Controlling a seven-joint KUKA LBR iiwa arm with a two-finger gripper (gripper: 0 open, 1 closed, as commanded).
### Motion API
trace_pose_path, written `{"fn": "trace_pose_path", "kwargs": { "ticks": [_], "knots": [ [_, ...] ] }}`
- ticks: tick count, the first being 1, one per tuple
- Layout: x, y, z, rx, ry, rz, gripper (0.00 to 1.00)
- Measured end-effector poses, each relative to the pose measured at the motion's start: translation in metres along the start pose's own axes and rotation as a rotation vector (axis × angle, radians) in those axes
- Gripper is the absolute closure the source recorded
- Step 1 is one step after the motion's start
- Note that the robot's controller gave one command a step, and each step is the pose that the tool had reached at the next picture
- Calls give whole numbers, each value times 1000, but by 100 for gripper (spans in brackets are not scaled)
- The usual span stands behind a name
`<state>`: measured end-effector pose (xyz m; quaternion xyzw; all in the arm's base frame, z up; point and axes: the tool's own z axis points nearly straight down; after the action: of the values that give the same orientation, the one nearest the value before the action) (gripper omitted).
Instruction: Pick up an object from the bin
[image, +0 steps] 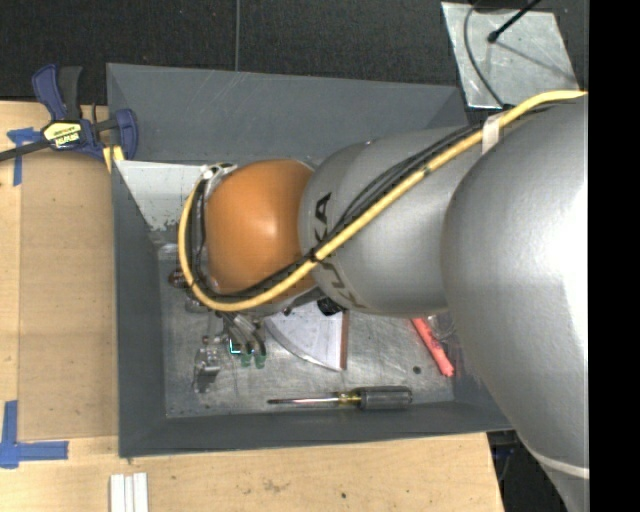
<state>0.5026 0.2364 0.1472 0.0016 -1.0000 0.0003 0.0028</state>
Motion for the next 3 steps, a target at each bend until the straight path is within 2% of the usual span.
{"fn": "trace_pose_path", "kwargs": {
  "ticks": [1,2,3],
  "knots": [
    [-2,-1,-4,-2,-7,3,0],
    [-40,-54,46,-2,-12,-98,0],
    [-58,-78,51,1,-4,-96,0]
  ]
}}
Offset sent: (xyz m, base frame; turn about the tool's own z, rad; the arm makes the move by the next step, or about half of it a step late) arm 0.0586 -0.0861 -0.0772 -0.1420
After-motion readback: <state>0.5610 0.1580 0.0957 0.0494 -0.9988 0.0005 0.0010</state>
